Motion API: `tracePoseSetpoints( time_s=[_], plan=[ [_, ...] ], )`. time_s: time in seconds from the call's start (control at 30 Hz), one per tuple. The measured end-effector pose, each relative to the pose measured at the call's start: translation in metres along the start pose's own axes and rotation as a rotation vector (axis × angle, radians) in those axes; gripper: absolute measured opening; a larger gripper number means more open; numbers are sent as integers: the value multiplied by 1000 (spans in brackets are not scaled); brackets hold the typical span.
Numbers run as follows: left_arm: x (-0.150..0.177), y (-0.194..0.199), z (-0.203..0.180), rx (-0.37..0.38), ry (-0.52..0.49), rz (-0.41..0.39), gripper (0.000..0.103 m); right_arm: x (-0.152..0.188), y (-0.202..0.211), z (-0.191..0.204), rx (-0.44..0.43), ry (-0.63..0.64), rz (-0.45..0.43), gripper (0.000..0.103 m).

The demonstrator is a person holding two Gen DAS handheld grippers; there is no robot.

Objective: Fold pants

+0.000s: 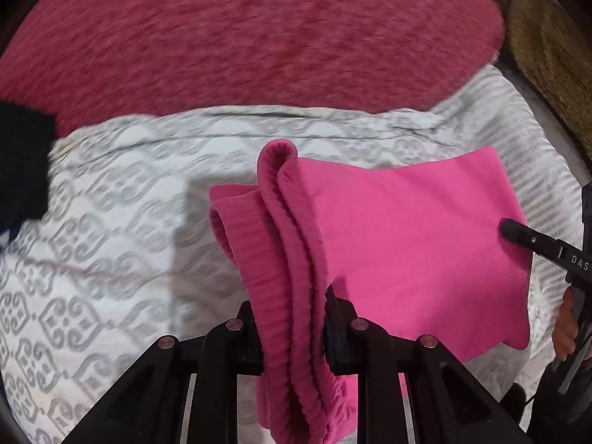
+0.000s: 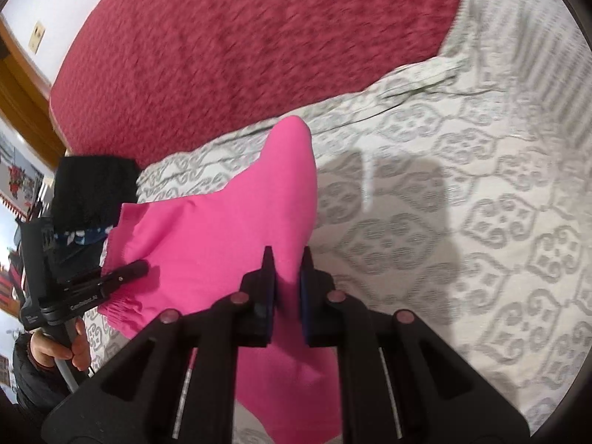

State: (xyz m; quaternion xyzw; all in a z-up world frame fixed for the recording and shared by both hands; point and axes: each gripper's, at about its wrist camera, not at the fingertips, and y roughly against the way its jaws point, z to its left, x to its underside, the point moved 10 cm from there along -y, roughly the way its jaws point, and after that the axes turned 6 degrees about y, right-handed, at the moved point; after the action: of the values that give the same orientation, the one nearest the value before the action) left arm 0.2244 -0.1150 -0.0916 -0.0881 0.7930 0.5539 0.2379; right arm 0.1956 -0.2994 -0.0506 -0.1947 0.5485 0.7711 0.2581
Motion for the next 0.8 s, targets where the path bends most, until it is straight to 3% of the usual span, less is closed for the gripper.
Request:
tracePoseSetpoints(
  time_s=[0.17, 0.4, 0.8],
  plan=[
    [-25, -16, -58, 38, -70, 6, 21, -19, 33, -43, 53, -24, -46, 12],
    [-65, -39, -115, 87, -87, 3, 21, -53, 67, -105, 101, -70, -118, 12],
    [-152, -107, -184, 78, -191, -9, 21, -116, 67, -196, 156, -168, -204, 12]
  ],
)
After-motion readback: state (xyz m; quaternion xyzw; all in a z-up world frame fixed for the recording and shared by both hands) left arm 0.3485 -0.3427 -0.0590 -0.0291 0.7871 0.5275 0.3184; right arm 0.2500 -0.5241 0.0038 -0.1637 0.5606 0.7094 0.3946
